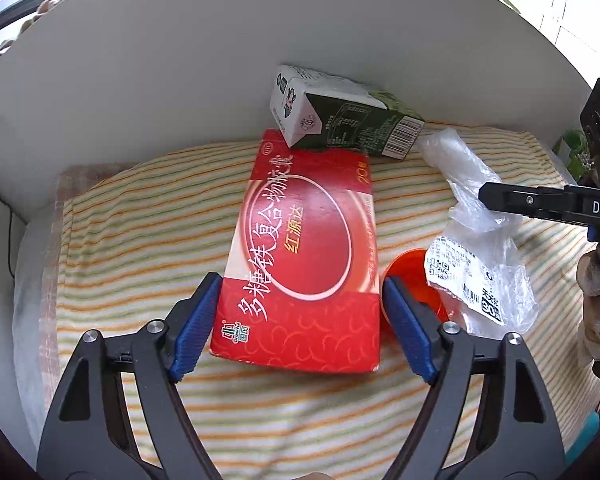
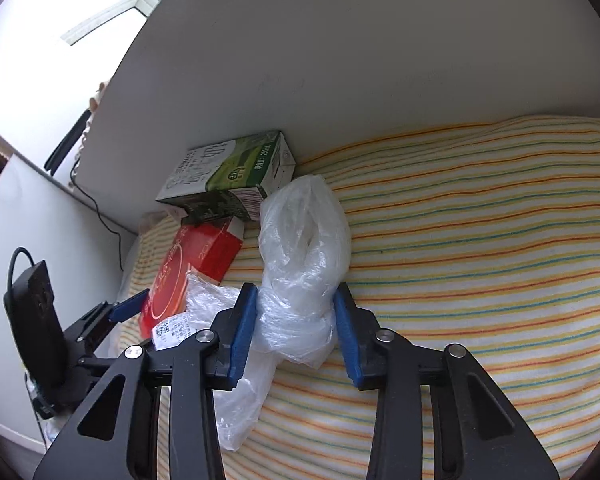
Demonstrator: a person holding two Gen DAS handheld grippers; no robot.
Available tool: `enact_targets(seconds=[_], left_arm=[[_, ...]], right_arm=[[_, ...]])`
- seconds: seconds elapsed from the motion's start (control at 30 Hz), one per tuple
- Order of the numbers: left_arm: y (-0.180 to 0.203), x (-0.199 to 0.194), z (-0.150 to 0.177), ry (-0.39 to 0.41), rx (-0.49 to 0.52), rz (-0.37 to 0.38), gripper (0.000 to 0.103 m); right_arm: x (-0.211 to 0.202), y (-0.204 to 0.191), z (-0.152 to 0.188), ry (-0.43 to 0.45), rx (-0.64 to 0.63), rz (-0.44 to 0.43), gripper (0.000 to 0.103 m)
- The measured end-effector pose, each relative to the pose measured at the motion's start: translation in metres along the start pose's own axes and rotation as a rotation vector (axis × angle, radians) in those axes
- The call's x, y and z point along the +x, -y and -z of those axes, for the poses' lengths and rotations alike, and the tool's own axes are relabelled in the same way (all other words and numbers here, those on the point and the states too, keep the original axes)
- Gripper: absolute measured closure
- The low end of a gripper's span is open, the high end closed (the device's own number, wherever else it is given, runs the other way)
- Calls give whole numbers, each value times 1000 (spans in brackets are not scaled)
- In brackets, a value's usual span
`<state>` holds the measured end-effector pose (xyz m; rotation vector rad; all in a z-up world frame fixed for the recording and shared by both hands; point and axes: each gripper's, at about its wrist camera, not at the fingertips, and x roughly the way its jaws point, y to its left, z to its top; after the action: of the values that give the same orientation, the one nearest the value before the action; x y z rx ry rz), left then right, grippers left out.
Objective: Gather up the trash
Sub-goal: 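Grasp the clear plastic bag with the right tool while the left tool grasps the red box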
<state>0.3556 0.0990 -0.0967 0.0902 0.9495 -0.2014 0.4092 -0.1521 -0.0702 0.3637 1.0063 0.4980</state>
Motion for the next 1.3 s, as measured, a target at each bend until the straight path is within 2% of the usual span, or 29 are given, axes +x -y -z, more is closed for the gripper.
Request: enact_targets(seconds=[0.17,0.33,0.5,0.63,0.73,0.8,1.03,1.2,1.3], left_arm=[[-1,-20,19,1,-9,2,23],[-12,-41,47,-8,-61,18,23],[-22,-62,76,-49,-71,35,22],[-24,-66,73,-75,-130,51,21],[-34,-71,66,-53,-201,102,21],[-35,-70,59,-49,-209,130,21],[-30,-51,45,-75,-196,60,17],[-22,-30,35,-93,-174,-45,17],[-20,-25,38,-91,-182,-47,22]], right_arm=[[-15,-8,11,24,-43,18,73],[-32,-21,25,40,-112,41,75],[-45,-34,43,36,-184,55,75],[-53,-42,57,37,-241,69,75],[-54,-49,64,37,-270,79,75],[-57,-52,67,39,-278,78,75],[-67,-59,72,53,-304,82,75],[-67,-60,72,51,-306,84,75],[-65,-60,74,46,-309,84,75]])
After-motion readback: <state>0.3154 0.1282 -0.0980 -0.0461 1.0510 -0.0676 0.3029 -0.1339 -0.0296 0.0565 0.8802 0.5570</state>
